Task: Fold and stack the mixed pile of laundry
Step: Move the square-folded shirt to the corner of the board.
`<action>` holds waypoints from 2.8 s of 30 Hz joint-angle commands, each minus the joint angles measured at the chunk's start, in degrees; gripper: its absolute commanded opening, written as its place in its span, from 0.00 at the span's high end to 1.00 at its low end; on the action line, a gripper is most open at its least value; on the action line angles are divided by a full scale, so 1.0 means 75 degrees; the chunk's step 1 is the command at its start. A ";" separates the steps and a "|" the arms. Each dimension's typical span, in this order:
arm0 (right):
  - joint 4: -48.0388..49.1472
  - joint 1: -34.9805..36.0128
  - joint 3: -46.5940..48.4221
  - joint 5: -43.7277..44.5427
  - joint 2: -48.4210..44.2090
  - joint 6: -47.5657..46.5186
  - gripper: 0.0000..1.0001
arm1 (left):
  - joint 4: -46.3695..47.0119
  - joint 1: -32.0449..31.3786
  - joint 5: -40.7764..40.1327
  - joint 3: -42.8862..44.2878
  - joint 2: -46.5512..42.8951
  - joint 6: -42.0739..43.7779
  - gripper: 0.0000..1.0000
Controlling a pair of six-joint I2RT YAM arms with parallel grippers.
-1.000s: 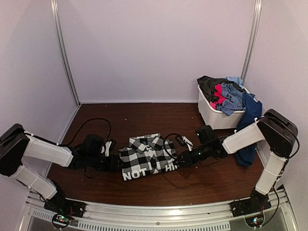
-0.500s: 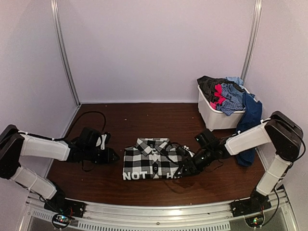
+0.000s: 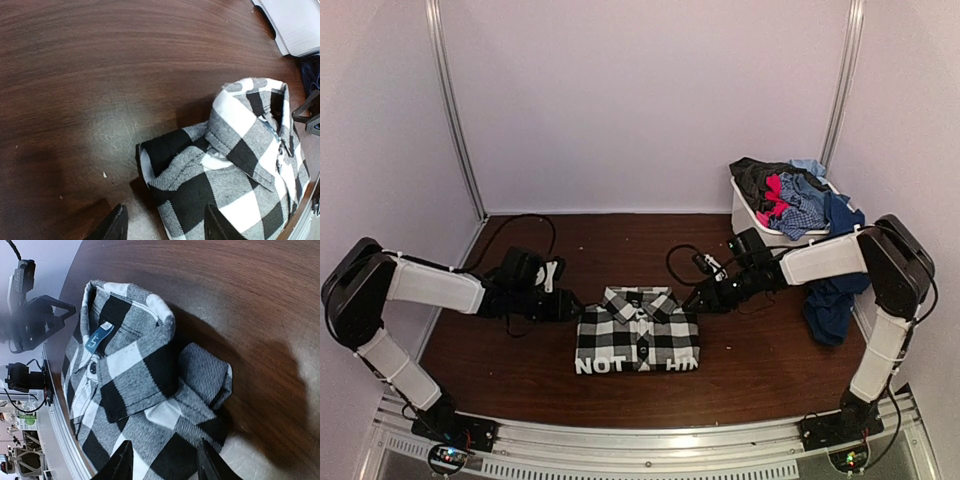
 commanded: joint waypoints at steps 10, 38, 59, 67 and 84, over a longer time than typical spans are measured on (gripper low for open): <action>0.0630 0.0019 0.0685 0.0513 0.0911 -0.0055 1.00 | 0.0763 0.0660 0.0212 0.0449 0.1232 -0.0033 1.00; -0.0171 -0.1587 0.0265 0.2679 -0.2855 -0.0491 0.35 | -0.3919 -0.3621 -0.3421 0.4341 0.2345 0.0186 0.03; 0.0904 -0.2882 -0.1177 0.0523 -0.4797 -0.0294 0.00 | -0.5702 0.0734 -0.4163 0.5012 0.2634 0.4707 0.02; 0.0749 -0.2867 -0.1193 0.0323 -0.5098 -0.0452 0.00 | -0.5537 0.0623 -0.3347 0.4188 0.0587 0.3162 0.02; 0.1455 -0.2853 -0.1506 -0.0186 -0.4840 0.0000 0.00 | -0.5206 -0.1426 -0.4006 0.3521 0.2245 -0.1437 0.02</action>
